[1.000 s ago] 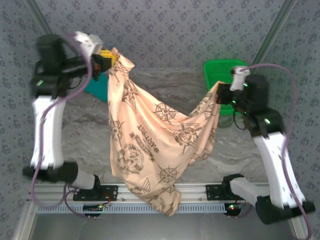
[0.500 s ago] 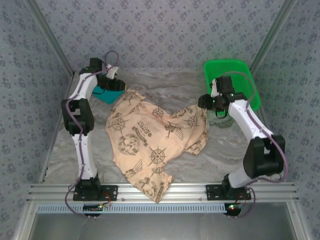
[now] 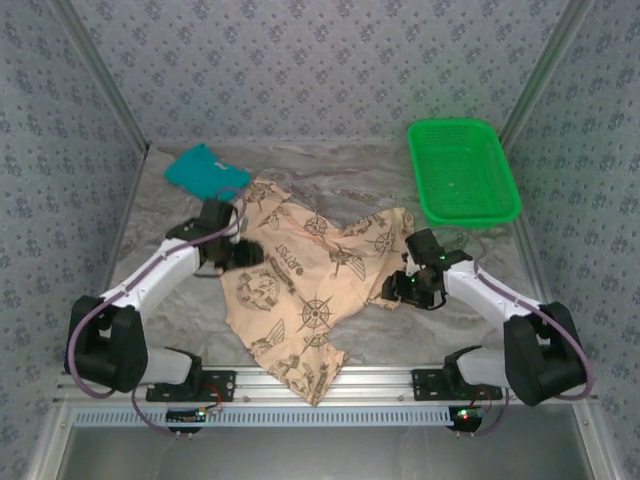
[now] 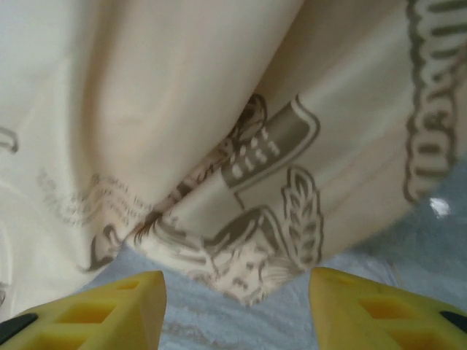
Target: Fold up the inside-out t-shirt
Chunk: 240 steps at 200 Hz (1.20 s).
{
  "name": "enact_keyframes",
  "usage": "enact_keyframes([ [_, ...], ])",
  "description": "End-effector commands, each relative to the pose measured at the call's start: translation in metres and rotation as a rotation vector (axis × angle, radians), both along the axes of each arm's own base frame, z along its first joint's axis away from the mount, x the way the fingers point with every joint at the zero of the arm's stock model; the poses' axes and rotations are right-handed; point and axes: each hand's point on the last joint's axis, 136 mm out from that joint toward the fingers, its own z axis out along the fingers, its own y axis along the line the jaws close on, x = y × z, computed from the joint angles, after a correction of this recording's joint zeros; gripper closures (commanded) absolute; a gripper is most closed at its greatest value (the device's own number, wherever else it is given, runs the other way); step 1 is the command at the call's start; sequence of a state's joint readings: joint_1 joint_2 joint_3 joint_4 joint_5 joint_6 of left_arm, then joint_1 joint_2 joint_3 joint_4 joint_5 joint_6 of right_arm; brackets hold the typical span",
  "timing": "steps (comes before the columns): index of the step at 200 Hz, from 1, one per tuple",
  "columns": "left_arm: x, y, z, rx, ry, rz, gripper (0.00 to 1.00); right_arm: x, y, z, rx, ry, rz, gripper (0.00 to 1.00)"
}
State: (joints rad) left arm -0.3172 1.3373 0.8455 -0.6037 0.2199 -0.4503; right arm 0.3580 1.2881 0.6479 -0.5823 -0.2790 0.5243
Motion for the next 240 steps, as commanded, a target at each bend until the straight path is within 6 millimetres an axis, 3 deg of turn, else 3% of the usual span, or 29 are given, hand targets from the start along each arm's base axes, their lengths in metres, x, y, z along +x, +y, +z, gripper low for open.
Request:
enact_keyframes([
  [1, -0.021, 0.029, -0.023, 0.073, 0.055, 0.174, 0.5, 0.013, 0.013, -0.008, 0.061, -0.046, -0.003, 0.47],
  [18, -0.032, 0.024, -0.045, 0.028, 0.101, 0.197, 0.51, 0.018, 0.017, -0.014, 0.067, -0.067, 0.005, 0.52],
  [33, -0.042, 0.029, -0.061, 0.053, 0.172, 0.239, 0.58, 0.018, 0.018, -0.018, 0.055, -0.055, -0.008, 0.76],
  [57, -0.056, 0.049, -0.072, 0.158, 0.206, 0.271, 0.67, 0.011, -0.003, -0.021, -0.083, -0.061, -0.064, 1.0],
  [73, -0.061, 0.054, -0.079, 0.163, 0.223, 0.267, 1.0, 0.008, -0.021, -0.01, -0.163, -0.093, -0.126, 1.0],
  [100, -0.05, 0.064, -0.07, 0.161, 0.195, 0.255, 1.0, 0.0, -0.06, 0.027, -0.332, -0.151, -0.2, 1.0],
  [124, -0.034, 0.093, -0.039, 0.182, 0.114, 0.305, 1.0, -0.012, -0.096, 0.064, -0.485, -0.181, -0.235, 1.0],
  [139, -0.027, 0.113, -0.02, 0.212, 0.053, 0.326, 1.0, -0.017, -0.113, 0.076, -0.558, -0.194, -0.26, 1.0],
  [153, -0.023, 0.122, -0.014, 0.211, 0.031, 0.374, 0.99, -0.016, -0.109, 0.067, -0.539, -0.176, -0.255, 0.71],
  [161, -0.022, 0.119, -0.017, 0.175, 0.04, 0.374, 0.76, -0.014, -0.105, 0.059, -0.521, -0.156, -0.258, 0.63],
  [165, -0.022, 0.119, -0.019, 0.172, 0.05, 0.382, 0.69, -0.015, -0.103, 0.054, -0.516, -0.137, -0.266, 0.62],
  [178, -0.023, 0.119, -0.023, 0.137, 0.096, 0.398, 0.65, -0.017, -0.094, 0.039, -0.487, -0.088, -0.253, 0.6],
  [189, -0.024, 0.105, -0.02, 0.051, 0.133, 0.376, 0.56, -0.018, -0.089, 0.036, -0.491, -0.074, -0.224, 0.59],
  [198, -0.031, 0.09, -0.016, -0.013, 0.178, 0.351, 0.55, -0.019, -0.083, 0.041, -0.504, -0.08, -0.185, 0.57],
  [218, -0.064, 0.06, -0.01, -0.029, 0.275, 0.301, 0.54, -0.031, -0.055, 0.049, -0.419, -0.066, -0.15, 0.5],
  [240, -0.098, 0.033, -0.021, -0.033, 0.343, 0.32, 0.5, -0.054, -0.019, 0.02, -0.19, 0.06, -0.219, 0.44],
])
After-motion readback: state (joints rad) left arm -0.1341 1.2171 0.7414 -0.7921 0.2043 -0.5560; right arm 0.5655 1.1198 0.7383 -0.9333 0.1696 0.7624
